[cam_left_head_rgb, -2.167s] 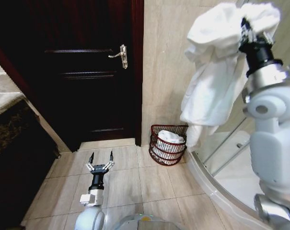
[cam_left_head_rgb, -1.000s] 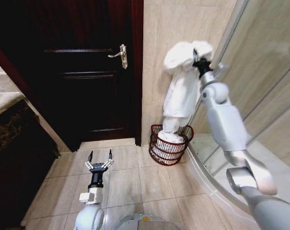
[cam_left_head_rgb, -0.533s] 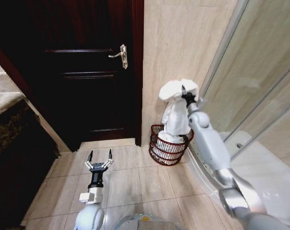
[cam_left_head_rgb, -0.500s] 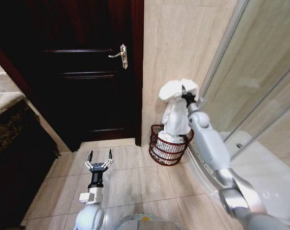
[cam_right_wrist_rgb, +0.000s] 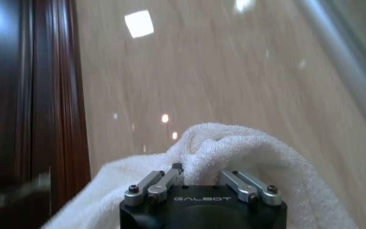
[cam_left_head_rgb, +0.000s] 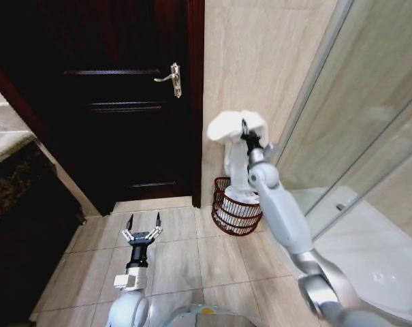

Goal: Discard the used towel into the hamper.

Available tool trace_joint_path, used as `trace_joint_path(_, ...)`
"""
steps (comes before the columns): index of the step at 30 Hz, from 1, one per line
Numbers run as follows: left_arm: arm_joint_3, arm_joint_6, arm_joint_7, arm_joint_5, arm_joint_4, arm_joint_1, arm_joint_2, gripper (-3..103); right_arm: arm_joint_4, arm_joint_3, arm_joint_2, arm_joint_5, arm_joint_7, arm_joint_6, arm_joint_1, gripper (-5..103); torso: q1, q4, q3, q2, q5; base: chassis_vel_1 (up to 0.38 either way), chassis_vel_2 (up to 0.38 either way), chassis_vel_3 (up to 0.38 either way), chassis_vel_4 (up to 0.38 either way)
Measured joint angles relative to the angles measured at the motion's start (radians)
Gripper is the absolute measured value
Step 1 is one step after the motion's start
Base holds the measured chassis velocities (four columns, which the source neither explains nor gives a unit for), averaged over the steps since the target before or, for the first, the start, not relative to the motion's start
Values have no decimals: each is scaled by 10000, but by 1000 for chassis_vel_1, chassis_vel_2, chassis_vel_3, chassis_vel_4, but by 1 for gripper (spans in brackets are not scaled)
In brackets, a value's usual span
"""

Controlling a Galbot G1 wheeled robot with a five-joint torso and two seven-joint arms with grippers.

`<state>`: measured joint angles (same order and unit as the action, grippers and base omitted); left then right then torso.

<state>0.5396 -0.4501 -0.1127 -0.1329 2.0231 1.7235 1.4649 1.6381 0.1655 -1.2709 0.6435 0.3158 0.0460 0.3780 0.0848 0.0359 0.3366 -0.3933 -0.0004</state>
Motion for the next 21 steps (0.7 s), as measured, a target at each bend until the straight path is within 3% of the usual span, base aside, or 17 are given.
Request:
trace_joint_path(4, 33, -41, 0, 0, 2, 18, -11, 100, 255, 118, 265, 55, 375, 466, -289, 18, 0, -2, -1, -1, -2, 0, 0, 0, 0)
trace_joint_path(10, 6, -6, 1, -4, 8, -76, -94, 100, -194, 613, 506, -427, 109, 533, 731, 18, 0, -5, 2, 0, 9, 0, 0, 0, 0)
trace_joint_path(15, -131, 52, 5, 11, -23, -129, -105, 100, -1595, 1311, 567, -1499, -487, -274, 1211, 18, 0, -3, 2, 0, 10, 0, 0, 0, 0)
trace_joint_path(21, -157, 52, 10, 47, -73, -118, -106, 100, -2110, 1626, 661, -1902, -820, -672, 1199, 18, 0, -5, 2, 0, 6, 0, 0, 0, 0)
